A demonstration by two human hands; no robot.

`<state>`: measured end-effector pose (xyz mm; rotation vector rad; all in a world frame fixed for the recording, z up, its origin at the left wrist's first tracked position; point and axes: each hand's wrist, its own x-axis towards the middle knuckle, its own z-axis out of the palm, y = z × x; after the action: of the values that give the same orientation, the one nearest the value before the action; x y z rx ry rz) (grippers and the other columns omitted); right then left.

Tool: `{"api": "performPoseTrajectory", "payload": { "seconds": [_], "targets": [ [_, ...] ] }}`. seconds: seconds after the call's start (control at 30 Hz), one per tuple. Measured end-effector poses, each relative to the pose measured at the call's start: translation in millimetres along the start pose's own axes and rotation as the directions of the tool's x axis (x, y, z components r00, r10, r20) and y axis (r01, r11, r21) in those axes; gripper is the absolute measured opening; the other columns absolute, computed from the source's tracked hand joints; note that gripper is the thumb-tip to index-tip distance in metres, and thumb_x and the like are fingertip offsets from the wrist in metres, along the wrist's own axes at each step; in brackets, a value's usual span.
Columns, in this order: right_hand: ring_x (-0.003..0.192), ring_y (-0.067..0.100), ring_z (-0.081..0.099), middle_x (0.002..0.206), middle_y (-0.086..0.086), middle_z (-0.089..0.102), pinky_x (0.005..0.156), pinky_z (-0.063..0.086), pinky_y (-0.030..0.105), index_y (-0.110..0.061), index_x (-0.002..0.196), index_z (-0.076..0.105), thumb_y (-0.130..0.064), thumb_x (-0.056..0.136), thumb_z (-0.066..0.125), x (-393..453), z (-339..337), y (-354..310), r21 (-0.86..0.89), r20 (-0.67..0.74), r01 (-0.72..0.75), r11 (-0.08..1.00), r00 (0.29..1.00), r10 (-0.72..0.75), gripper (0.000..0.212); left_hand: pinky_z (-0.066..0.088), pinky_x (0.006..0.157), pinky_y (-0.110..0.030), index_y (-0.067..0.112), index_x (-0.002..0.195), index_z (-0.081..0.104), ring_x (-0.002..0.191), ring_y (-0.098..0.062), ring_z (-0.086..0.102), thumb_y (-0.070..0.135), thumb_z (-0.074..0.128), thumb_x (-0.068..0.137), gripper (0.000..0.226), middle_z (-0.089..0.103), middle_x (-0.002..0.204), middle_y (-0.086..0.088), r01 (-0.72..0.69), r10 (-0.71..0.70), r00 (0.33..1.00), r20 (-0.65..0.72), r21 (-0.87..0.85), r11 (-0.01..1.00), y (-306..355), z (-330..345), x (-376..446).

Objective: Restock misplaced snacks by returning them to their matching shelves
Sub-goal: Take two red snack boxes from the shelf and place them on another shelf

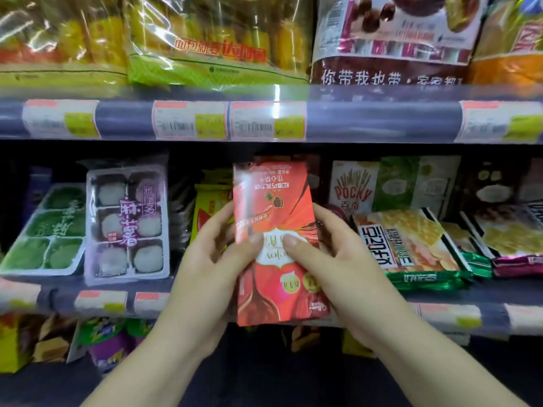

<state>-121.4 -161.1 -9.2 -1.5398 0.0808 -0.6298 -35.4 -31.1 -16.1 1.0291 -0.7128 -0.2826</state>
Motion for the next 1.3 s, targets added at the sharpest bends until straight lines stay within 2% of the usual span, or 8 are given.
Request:
{"api": "performPoseTrajectory", "payload": {
  "seconds": [0.37, 0.47, 0.6, 0.7, 0.83, 0.93, 1.1, 1.3],
  "targets": [
    [0.088, 0.016, 0.073, 0.107, 0.006, 0.07, 0.068, 0.057, 0.028, -0.021, 0.135, 0.046, -0.028, 0.076, 0.079, 32, -12, -11, -0.134, -0.026, -0.028, 0.991, 0.999, 0.025, 0.068, 0.061, 0.073, -0.039, 0.008, 0.122, 0.061, 0.088, -0.028, 0.072, 0.012, 0.066, 0.07, 0.052, 0.072, 0.111, -0.018, 0.136, -0.137, 0.99, -0.029, -0.035, 0.99, 17, -6, 30],
    [0.088, 0.015, 0.073, 0.102, 0.006, 0.071, 0.081, 0.059, 0.036, -0.017, 0.131, 0.049, -0.038, 0.071, 0.08, 51, -6, -20, -0.23, -0.013, -0.057, 0.972, 0.998, 0.056, 0.07, 0.059, 0.079, -0.044, 0.0, 0.12, 0.062, 0.085, -0.031, 0.072, 0.015, 0.066, 0.07, 0.053, 0.071, 0.108, -0.024, 0.203, -0.203, 0.978, -0.047, -0.017, 0.979, 25, -13, 45],
    [0.09, 0.02, 0.073, 0.104, 0.01, 0.073, 0.078, 0.06, 0.033, -0.009, 0.113, 0.062, -0.017, 0.081, 0.074, 79, 4, -31, -0.117, 0.082, -0.07, 0.991, 0.993, 0.08, 0.035, 0.061, 0.077, -0.039, 0.0, 0.119, 0.062, 0.084, -0.026, 0.071, 0.015, 0.062, 0.08, 0.041, 0.072, 0.105, -0.02, 0.214, -0.215, 0.971, -0.101, -0.018, 0.977, 27, -20, 64],
    [0.103, 0.019, 0.069, 0.114, 0.007, 0.072, 0.089, 0.056, 0.036, -0.01, 0.119, 0.062, -0.015, 0.083, 0.071, 101, 5, -35, -0.079, 0.131, -0.063, 0.995, 0.989, 0.073, 0.037, 0.061, 0.061, -0.033, 0.004, 0.102, 0.066, 0.071, -0.021, 0.074, 0.013, 0.057, 0.091, 0.017, 0.076, 0.084, -0.012, 0.231, -0.243, 0.964, -0.113, -0.106, 0.967, 27, -21, 85],
    [0.103, 0.013, 0.063, 0.102, -0.002, 0.07, 0.101, 0.047, 0.037, -0.017, 0.106, 0.065, -0.015, 0.089, 0.065, 130, 7, -32, -0.042, 0.166, -0.124, 0.991, 0.978, 0.13, 0.017, 0.061, 0.062, -0.035, 0.004, 0.113, 0.064, 0.078, -0.023, 0.072, 0.009, 0.058, 0.092, 0.023, 0.072, 0.099, -0.016, 0.183, -0.2, 0.965, -0.171, -0.11, 0.977, 23, -21, 117],
    [0.093, 0.014, 0.062, 0.101, 0.002, 0.067, 0.098, 0.048, 0.036, -0.008, 0.12, 0.059, -0.008, 0.091, 0.059, 148, 4, -27, -0.027, 0.154, -0.126, 0.992, 0.98, 0.128, 0.029, 0.06, 0.061, -0.033, 0.006, 0.114, 0.064, 0.076, -0.021, 0.073, 0.006, 0.061, 0.09, 0.024, 0.074, 0.093, -0.011, 0.126, -0.133, 0.977, -0.168, -0.05, 0.991, 15, -22, 134],
    [0.103, 0.019, 0.059, 0.113, 0.008, 0.063, 0.098, 0.045, 0.036, -0.001, 0.129, 0.052, -0.001, 0.092, 0.055, 169, -1, -18, -0.084, 0.094, -0.126, 0.988, 0.987, 0.134, 0.038, 0.054, 0.086, -0.033, 0.002, 0.128, 0.056, 0.09, -0.019, 0.066, -0.002, 0.058, 0.091, 0.037, 0.065, 0.12, -0.017, 0.009, 0.024, 0.988, -0.153, 0.214, 0.977, 3, -21, 159],
    [0.127, 0.025, 0.051, 0.136, 0.013, 0.057, 0.11, 0.037, 0.045, -0.008, 0.131, 0.052, -0.01, 0.09, 0.062, 184, -6, -11, -0.178, 0.127, -0.122, 0.976, 0.981, 0.146, 0.042, 0.057, 0.065, -0.032, 0.012, 0.132, 0.055, 0.08, -0.016, 0.066, 0.008, 0.058, 0.095, 0.038, 0.066, 0.114, -0.01, 0.086, -0.047, 0.979, -0.2, 0.192, 0.978, -6, -23, 173]
  ]
}}
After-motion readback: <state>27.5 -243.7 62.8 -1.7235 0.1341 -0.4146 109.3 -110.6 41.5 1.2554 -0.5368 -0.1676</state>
